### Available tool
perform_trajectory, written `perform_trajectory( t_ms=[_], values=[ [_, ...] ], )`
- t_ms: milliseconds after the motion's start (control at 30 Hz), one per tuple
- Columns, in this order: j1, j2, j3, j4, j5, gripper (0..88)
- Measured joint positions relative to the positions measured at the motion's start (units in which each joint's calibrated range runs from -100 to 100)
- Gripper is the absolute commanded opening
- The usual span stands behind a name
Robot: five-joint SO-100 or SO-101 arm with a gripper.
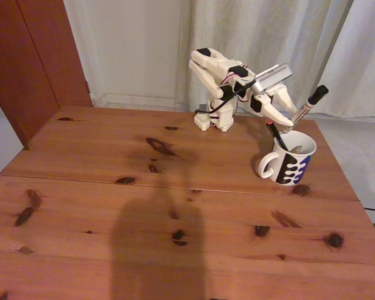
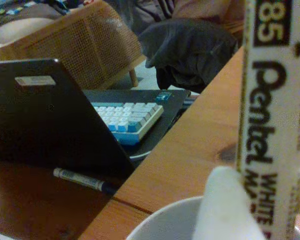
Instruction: Clean up the desk and place the pens and markers into the cup
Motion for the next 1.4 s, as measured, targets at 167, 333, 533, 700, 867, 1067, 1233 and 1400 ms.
perform_trajectory(
  t_ms=[167,333,533,700,867,1067,1233,1400],
  values=[
    [0.0,-0.42,1.44,-2.9,-1.86,0.5],
    [0.0,-0.59,7.39,-12.19,-2.54,0.5],
    [0.0,-0.68,11.97,-19.99,-2.54,0.5],
    [-0.95,-0.68,12.91,-20.74,-2.69,0.5],
    [-0.73,-0.68,13.33,-20.74,-2.69,0.6],
    [-0.81,-0.68,11.55,-20.74,-2.69,0.6],
    [-0.37,2.97,9.17,-20.74,-2.69,0.6],
    [-0.37,10.08,4.08,-20.74,-2.74,0.6]
  ],
)
